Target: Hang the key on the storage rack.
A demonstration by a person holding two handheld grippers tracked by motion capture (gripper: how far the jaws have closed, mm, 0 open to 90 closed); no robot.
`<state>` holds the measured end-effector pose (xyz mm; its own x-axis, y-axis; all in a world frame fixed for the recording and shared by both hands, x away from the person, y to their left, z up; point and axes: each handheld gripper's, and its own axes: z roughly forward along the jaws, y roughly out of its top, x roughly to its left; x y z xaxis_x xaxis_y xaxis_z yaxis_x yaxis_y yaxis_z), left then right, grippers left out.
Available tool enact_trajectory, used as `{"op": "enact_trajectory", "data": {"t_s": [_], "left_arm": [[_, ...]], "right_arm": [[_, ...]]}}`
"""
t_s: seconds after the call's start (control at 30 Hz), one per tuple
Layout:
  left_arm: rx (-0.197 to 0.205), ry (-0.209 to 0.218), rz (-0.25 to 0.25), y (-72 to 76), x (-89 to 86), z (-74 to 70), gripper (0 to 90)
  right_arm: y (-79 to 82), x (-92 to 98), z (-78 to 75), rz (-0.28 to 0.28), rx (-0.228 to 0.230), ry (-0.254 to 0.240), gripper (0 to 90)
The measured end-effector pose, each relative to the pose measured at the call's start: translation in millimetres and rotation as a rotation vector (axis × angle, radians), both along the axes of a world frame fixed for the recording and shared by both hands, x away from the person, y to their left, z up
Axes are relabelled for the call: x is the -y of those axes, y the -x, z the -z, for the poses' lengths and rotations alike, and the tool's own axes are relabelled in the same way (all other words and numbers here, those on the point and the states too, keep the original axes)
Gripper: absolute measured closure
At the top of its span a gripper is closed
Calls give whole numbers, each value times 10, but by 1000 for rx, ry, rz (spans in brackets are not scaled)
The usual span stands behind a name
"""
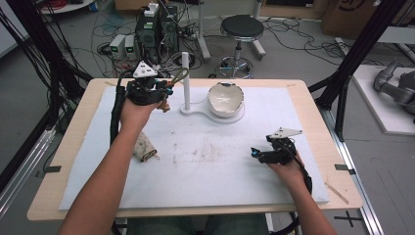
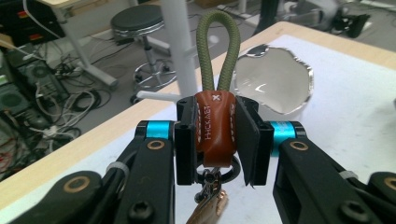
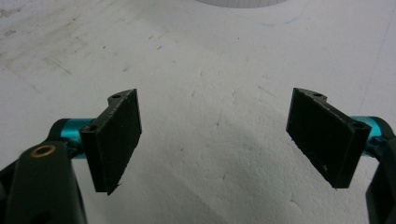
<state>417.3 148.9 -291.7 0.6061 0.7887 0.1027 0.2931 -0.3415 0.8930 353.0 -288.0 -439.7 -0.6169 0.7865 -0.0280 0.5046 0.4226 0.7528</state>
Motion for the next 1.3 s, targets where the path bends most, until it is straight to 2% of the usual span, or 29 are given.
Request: {"op": "enact_trajectory", "data": {"t_s": [0.13, 0.33, 0.53, 0.67, 0.77, 0.8, 0.9, 0.97, 1.1, 1.23, 1.3], "left_arm": [[-10, -32, -12, -61, 31, 52, 700], [-15, -48, -26, -96, 44, 102, 667], [-16, 7, -44, -44, -31, 124, 504], [-26, 37, -40, 46, -137, 168, 409], [-25, 55, -34, 142, -215, 219, 376], [-37, 58, -28, 170, -241, 233, 360], [-29, 71, -31, 265, -323, 278, 294], [-28, 80, -25, 319, -375, 307, 284], [-26, 71, -17, 445, -476, 376, 265], [-16, 92, -12, 590, -521, 452, 260], [-15, 87, -4, 670, -520, 495, 260]], "right_arm": [[0, 2, 0, 0, -2, 2, 183], [2, 1, 0, 4, -3, 1, 183], [4, 4, -3, -3, 0, 5, 183], [12, -2, -6, -1, 0, 5, 183], [16, -6, -7, 1, 2, 9, 183], [16, -8, -5, -2, 6, 10, 183], [26, -16, -9, 1, 7, 10, 183], [32, -16, -15, 3, 5, 9, 183], [41, -24, -20, 1, 8, 8, 183], [38, -29, -19, 0, 7, 13, 183], [36, -38, -19, 3, 7, 8, 183]]}}
